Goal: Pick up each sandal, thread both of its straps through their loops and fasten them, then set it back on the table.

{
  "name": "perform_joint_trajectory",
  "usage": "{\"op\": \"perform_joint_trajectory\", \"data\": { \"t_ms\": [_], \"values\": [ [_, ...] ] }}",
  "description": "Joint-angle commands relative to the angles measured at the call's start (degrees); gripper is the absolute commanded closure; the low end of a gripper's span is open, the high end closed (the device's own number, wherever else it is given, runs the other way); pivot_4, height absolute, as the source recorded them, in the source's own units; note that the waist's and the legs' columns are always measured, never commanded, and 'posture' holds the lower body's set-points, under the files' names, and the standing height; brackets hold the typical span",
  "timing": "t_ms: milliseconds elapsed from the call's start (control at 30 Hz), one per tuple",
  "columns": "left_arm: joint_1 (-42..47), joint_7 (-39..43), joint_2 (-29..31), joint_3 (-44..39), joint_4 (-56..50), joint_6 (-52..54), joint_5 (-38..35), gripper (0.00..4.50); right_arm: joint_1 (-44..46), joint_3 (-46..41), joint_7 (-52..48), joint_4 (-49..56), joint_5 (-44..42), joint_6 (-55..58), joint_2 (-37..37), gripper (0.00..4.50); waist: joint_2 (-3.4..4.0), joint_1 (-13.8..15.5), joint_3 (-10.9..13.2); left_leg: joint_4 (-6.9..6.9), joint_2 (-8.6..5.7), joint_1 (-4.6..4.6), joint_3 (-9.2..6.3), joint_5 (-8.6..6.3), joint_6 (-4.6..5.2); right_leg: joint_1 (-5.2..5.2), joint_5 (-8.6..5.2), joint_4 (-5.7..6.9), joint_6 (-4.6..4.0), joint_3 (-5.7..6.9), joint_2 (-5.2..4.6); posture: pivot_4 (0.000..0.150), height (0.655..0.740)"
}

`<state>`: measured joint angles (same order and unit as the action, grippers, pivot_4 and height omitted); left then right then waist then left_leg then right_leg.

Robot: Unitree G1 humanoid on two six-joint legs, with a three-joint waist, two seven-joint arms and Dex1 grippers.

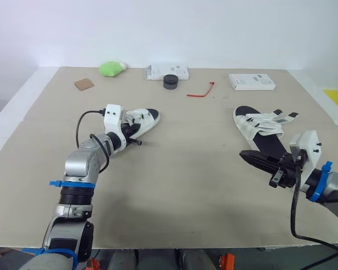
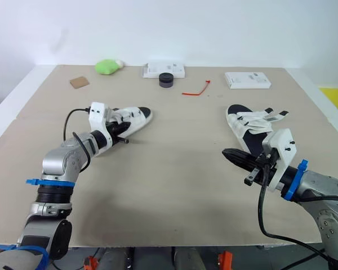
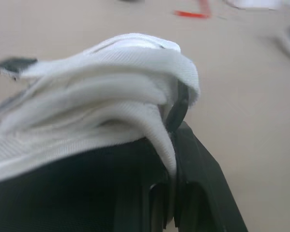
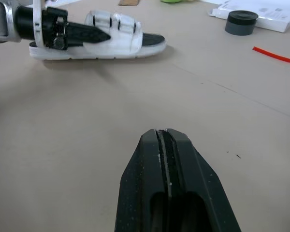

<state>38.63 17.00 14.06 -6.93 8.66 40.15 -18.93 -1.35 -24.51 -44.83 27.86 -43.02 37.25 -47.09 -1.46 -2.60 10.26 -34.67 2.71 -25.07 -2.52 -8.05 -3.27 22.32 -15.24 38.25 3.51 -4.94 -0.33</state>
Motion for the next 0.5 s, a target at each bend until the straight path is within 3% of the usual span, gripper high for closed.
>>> {"op": "perform_joint_trajectory", "data": {
  "t_ms": [33, 200, 367, 467, 500],
  "values": [
    [2.5, -6.8, -0.3, -3.7, -0.4, -1.5, 1.7, 4.46, 1.4, 0.7, -0.1, 0.8, -0.2, -1.1, 0.4, 4.5, 0.0, 0.0, 0.0, 0.0, 0.0, 0.0, 0.0, 0.0, 0.0, 0.0, 0.0, 0.0, 0.0, 0.0, 0.0, 0.15, 0.74],
    [4.0, -14.4, -1.9, -6.5, 2.6, -2.1, 3.0, 4.46, 2.4, 1.9, 0.0, 0.3, 0.1, -1.3, 0.6, 4.5, -0.02, 0.1, 0.0, -0.01, -0.04, -0.04, -0.01, 0.01, -0.02, 0.0, 0.01, -0.01, 0.03, 0.0, -0.03, 0.15, 0.74],
    [3.5, -16.0, -3.0, -4.7, 4.8, -4.1, 5.0, 4.46, 2.8, 2.5, -0.4, 0.0, 0.2, -1.4, 0.7, 4.5, -0.02, 0.1, 0.0, -0.01, -0.06, -0.04, -0.01, 0.02, -0.03, -0.01, 0.01, -0.01, 0.04, 0.0, -0.04, 0.15, 0.74],
    [3.4, -15.6, -4.7, -5.0, 5.3, -5.9, 4.4, 3.58, 3.4, 2.9, -0.5, -0.4, 0.3, -1.5, 0.7, 4.5, -0.03, 0.1, 0.0, -0.01, -0.07, -0.04, -0.01, 0.04, -0.07, -0.01, 0.02, -0.01, 0.04, 0.0, -0.05, 0.15, 0.74],
    [3.5, -15.6, -5.1, -5.4, 5.3, -6.3, 4.1, 3.07, 3.6, 3.1, -0.6, -0.6, 0.4, -1.6, 0.6, 4.5, -0.04, 0.1, 0.0, -0.01, -0.07, -0.04, -0.01, 0.05, -0.1, 0.0, 0.02, -0.01, 0.05, 0.0, -0.05, 0.15, 0.74]
  ]
}}
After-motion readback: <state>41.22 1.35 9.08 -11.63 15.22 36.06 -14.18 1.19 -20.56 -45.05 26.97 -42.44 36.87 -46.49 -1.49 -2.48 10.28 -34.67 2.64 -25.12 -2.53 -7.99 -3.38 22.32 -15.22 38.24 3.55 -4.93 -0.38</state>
